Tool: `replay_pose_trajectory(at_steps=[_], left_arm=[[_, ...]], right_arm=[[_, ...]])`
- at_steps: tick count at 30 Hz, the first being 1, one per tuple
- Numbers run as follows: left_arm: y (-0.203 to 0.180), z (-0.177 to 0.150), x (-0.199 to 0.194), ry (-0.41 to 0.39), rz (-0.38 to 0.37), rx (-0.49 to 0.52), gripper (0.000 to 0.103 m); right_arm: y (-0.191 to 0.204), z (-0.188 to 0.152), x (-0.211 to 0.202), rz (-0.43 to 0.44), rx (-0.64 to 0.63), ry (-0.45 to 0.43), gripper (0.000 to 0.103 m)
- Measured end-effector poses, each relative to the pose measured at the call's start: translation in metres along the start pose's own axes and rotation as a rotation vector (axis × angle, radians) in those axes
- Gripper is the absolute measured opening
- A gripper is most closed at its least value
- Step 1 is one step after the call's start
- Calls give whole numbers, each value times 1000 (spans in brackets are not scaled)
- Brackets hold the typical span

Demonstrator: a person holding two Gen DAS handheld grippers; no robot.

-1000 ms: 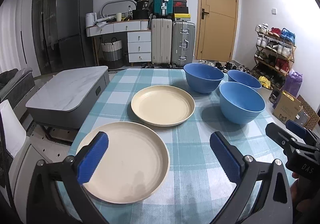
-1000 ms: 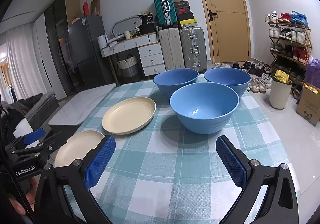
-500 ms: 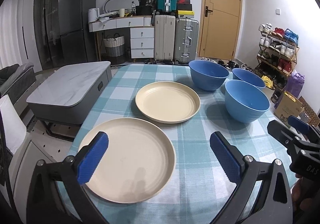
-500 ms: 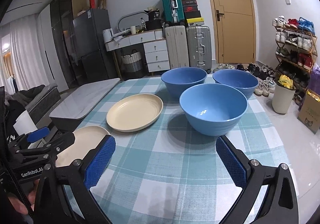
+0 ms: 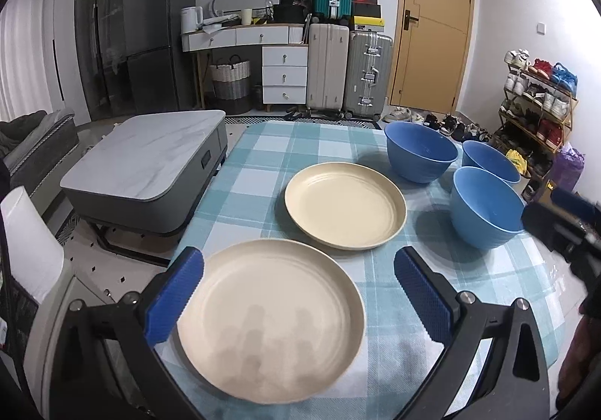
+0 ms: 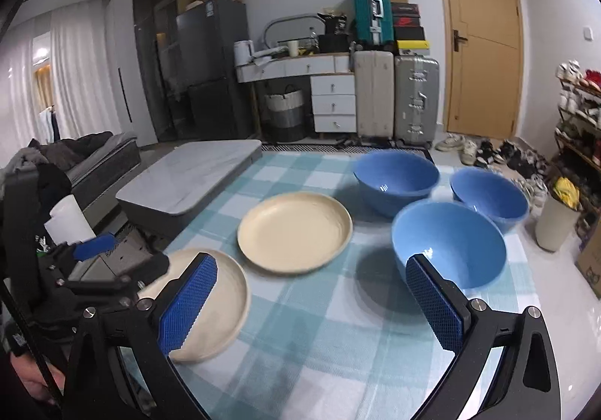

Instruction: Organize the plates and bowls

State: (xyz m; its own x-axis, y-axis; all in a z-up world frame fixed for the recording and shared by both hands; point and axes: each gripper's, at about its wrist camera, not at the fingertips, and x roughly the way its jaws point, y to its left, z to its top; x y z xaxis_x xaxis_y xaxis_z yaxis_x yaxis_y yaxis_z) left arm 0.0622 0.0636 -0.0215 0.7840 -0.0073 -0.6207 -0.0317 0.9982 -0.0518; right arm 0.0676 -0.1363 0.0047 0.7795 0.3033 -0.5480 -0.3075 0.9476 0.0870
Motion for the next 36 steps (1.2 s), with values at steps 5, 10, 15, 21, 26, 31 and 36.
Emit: replay_pose_trajectory(at_steps=[5,10,15,21,26,31,36], left_arm=[[8,20,14,9,1,8,102],[22,41,38,38,9,-8,102],[29,57,69,107,-32,7,102],[33,71,121,219,-31,40,102],[34,76,160,320,-31,53,102],[35,76,193,416,-47,58,102],[34,78,217,473,-67,72,102]], right_arm=[[13,30,12,-12,-60,-25,102],[4,59,39,5,-15,-5,102],[-4,75,70,-3,-12,34,102],[-12,78,113,14,-7,98,102],[-15,72,140,23,-10,144,102],[-20,71,164,32,-3,174,102],[-26,71,180,34,3,186,102]])
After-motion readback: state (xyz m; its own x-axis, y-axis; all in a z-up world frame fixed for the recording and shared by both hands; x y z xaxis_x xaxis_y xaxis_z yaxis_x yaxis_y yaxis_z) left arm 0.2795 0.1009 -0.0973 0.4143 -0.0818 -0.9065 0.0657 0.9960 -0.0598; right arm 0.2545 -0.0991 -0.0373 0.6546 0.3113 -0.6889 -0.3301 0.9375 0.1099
